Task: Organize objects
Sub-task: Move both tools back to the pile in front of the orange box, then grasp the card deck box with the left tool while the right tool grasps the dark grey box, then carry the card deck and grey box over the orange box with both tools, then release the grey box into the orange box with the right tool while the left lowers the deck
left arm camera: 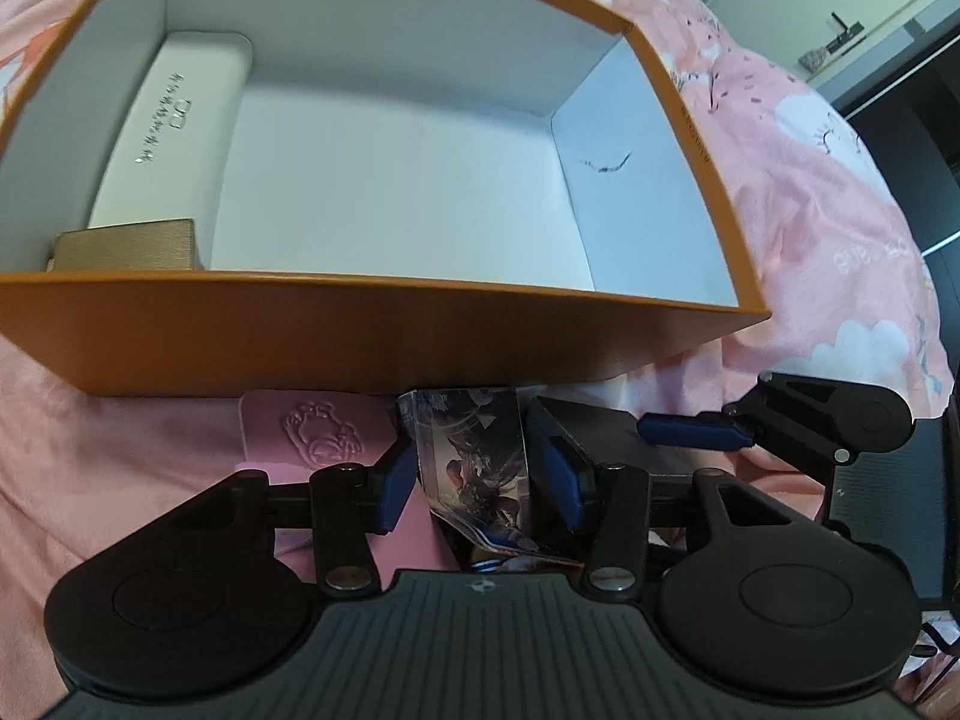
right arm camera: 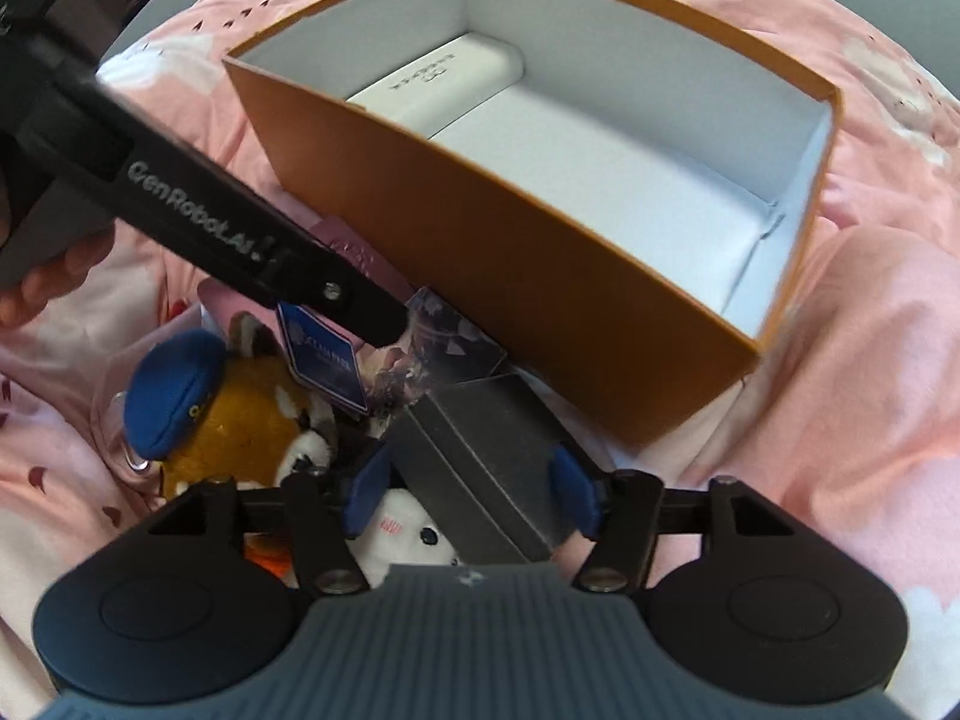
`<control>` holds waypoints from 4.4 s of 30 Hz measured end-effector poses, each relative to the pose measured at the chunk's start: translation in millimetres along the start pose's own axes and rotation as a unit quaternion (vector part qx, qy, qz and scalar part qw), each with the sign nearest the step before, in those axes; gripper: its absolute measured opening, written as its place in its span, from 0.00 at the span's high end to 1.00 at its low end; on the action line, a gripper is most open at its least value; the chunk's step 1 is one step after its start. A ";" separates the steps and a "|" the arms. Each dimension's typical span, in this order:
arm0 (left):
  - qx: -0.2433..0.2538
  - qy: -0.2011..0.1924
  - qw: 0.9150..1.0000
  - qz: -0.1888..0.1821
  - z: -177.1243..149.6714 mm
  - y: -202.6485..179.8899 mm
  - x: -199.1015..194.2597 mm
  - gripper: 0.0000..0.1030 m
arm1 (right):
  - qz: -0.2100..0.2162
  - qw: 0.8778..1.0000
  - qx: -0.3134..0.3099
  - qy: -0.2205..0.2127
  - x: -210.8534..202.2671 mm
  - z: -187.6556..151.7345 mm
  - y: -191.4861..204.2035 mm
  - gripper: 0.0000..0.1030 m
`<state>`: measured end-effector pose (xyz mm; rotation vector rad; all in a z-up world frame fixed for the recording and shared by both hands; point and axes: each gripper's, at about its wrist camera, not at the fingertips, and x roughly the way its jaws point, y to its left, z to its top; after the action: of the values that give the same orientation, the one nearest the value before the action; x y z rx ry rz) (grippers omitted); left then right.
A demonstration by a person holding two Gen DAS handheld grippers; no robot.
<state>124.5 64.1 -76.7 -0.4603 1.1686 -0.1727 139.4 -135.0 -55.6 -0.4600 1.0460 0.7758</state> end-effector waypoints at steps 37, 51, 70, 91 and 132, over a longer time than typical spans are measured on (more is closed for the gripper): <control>0.080 0.083 0.985 0.127 7.5 -38.2 69.1 0.30 | -0.016 0.975 0.208 -0.078 -35.3 -35.3 -58.5 0.51; 0.048 -0.017 0.996 0.077 -25.5 -22.6 6.3 0.34 | -0.063 0.982 0.158 -0.075 -20.4 -31.5 -41.2 0.62; 0.052 -0.211 0.976 0.007 -26.7 -42.0 -130.8 0.35 | -0.007 0.969 0.152 -0.196 -119.8 9.2 -35.9 0.65; -0.001 -0.218 0.972 0.081 51.8 29.9 -117.5 0.35 | 0.145 0.934 0.323 -0.049 50.9 128.3 -77.0 0.65; -0.010 -0.158 0.987 0.039 64.8 43.7 -96.5 0.35 | 0.142 0.958 0.232 0.090 103.5 137.3 -62.6 0.71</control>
<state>141.5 155.1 6.1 -0.4406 0.8766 -0.0182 296.9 -47.7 -88.3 0.0268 1.4395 0.7165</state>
